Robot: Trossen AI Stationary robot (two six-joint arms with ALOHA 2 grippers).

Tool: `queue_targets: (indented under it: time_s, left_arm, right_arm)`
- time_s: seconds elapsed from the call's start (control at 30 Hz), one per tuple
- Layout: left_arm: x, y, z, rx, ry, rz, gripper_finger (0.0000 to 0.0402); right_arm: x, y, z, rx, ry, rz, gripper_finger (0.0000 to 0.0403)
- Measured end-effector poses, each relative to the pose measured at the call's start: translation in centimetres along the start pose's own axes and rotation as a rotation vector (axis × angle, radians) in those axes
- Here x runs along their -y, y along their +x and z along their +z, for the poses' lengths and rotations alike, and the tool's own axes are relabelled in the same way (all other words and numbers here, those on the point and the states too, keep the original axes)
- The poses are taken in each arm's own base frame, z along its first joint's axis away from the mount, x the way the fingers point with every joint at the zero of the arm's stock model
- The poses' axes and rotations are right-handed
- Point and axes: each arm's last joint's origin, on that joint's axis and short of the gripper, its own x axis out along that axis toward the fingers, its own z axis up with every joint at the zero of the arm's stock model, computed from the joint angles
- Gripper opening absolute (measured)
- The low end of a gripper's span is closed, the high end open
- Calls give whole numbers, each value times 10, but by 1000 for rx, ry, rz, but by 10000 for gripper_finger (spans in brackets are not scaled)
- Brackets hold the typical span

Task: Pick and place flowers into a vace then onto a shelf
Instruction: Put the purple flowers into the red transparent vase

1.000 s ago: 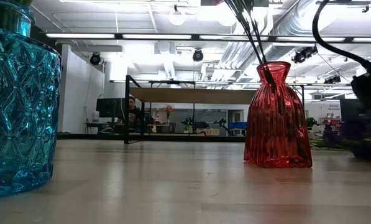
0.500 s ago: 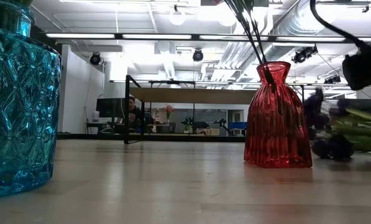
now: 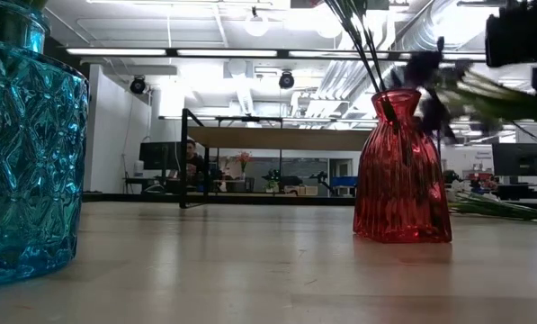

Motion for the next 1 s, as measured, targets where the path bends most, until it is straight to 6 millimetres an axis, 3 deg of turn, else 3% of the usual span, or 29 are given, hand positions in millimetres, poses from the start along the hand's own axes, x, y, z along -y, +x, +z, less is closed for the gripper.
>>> queue_targets:
  time_s: [0.43,0.73,0.87,1.0]
  left_arm:
    - [1,0,0,-1,-8,-9,239]
    - [1,0,0,0,-6,-6,239]
    - [1,0,0,0,-5,-5,239]
    - [0,0,0,0,-3,-3,239]
  right_arm:
    - [6,-70,22,445,3,325,3]
    - [-17,-111,35,753,-210,639,1]
    - [-30,-119,38,843,-360,736,1]
    - [-43,-112,37,861,-502,776,1]
